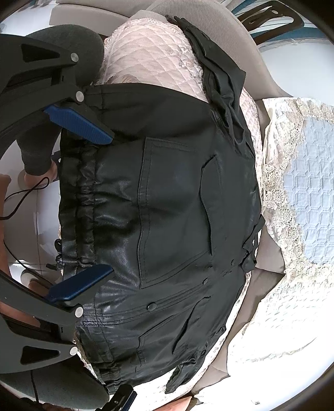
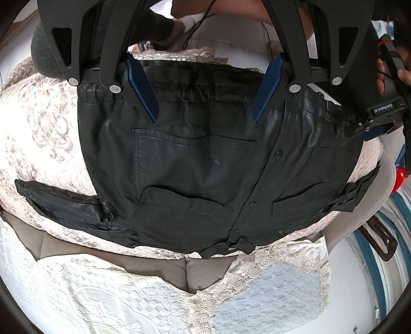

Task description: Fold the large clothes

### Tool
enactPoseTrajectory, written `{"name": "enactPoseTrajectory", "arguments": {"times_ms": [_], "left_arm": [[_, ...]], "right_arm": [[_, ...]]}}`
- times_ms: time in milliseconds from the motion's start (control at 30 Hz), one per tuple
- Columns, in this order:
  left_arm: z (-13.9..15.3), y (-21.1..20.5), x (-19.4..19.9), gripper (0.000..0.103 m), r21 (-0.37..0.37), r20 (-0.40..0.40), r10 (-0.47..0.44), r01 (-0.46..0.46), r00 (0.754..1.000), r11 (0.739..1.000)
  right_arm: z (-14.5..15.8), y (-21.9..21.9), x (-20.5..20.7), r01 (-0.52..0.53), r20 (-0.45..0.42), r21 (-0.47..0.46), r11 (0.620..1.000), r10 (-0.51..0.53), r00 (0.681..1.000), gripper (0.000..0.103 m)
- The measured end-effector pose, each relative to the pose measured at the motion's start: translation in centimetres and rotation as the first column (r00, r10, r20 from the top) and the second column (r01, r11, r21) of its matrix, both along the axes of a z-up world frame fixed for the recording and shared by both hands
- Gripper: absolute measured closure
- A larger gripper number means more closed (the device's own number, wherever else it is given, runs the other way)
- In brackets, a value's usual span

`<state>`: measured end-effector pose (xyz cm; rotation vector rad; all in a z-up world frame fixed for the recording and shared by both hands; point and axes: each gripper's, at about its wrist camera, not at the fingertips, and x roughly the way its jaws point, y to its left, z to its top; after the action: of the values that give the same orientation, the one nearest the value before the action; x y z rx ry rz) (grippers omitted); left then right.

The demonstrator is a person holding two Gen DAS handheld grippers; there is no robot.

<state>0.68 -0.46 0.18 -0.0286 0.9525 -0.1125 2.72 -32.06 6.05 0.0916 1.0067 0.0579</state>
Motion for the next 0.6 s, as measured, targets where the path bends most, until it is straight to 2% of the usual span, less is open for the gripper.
{"name": "enactPoseTrajectory", "arguments": {"times_ms": [600], "left_arm": [[-0.5, 0.7, 0.4, 0.007, 0.016, -0.003, 0.014, -0.014, 1.0, 1.0]], "right_arm": [[0.1, 1.6, 1.0, -0.026, -0.006, -0.009, 1.0, 0.026, 1.0, 0.028]]}}
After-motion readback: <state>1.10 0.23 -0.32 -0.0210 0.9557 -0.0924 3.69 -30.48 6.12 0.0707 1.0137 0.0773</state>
